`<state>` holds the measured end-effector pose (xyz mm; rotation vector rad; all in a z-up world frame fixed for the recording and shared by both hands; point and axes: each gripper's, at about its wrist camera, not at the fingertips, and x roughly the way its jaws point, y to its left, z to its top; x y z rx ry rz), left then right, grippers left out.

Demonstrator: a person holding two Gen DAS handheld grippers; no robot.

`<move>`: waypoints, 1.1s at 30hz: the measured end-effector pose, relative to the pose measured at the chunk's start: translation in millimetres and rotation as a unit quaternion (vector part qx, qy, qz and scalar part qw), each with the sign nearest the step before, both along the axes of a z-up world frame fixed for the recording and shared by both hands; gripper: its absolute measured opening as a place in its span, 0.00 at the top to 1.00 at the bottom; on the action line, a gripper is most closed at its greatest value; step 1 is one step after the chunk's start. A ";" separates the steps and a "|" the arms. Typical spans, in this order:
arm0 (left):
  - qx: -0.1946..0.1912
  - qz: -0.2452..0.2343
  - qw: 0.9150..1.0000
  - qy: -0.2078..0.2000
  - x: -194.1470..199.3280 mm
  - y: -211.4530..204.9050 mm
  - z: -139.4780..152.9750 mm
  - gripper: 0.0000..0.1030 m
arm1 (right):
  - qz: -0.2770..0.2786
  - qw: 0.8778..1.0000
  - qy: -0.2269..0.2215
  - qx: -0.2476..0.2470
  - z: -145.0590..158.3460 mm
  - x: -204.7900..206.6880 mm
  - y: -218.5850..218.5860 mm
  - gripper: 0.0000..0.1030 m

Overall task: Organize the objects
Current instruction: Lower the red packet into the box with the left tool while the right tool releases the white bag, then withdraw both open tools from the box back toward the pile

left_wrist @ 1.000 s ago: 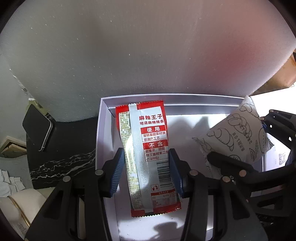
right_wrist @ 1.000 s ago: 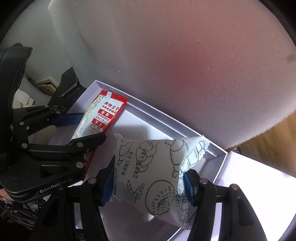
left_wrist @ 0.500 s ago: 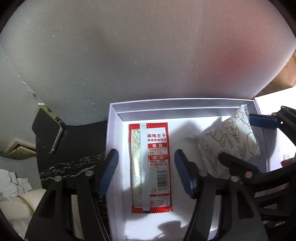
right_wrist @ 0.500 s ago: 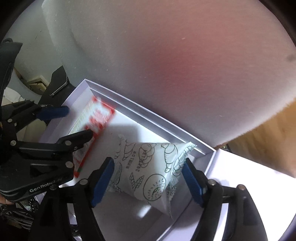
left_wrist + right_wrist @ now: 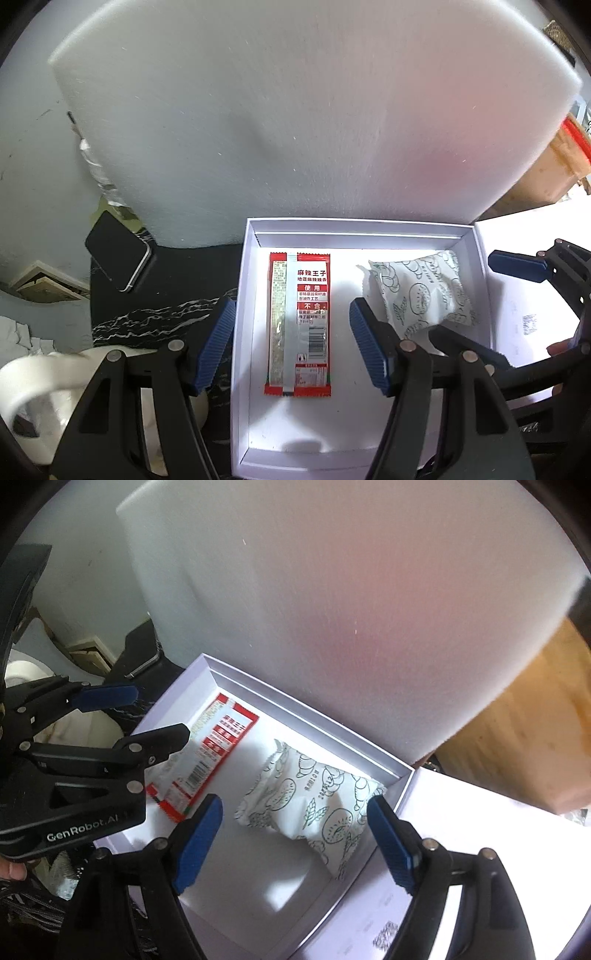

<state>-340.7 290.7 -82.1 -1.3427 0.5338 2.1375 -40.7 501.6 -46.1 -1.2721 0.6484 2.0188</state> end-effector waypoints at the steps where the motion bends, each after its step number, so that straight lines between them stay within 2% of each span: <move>1: 0.002 0.002 1.000 0.003 -3.4 -5.7 6.4 0.39 | -0.001 1.000 0.002 0.002 4.0 2.7 -1.5 0.22; 2: 0.003 0.002 1.000 0.005 7.8 -2.6 21.4 0.39 | -0.001 1.000 0.005 0.004 8.1 3.0 -3.7 0.22; 7: 0.013 0.005 1.000 0.018 30.5 -10.9 53.5 0.39 | 0.000 1.000 0.013 0.019 32.6 21.3 -14.5 0.21; 21: 0.043 0.006 0.997 0.061 72.3 -46.7 116.3 0.39 | -0.008 0.998 0.037 0.056 88.9 40.9 -57.4 0.22; 33: 0.054 0.027 0.996 0.065 113.0 -89.5 141.2 0.39 | -0.005 0.996 0.046 0.073 111.8 52.0 -107.5 0.22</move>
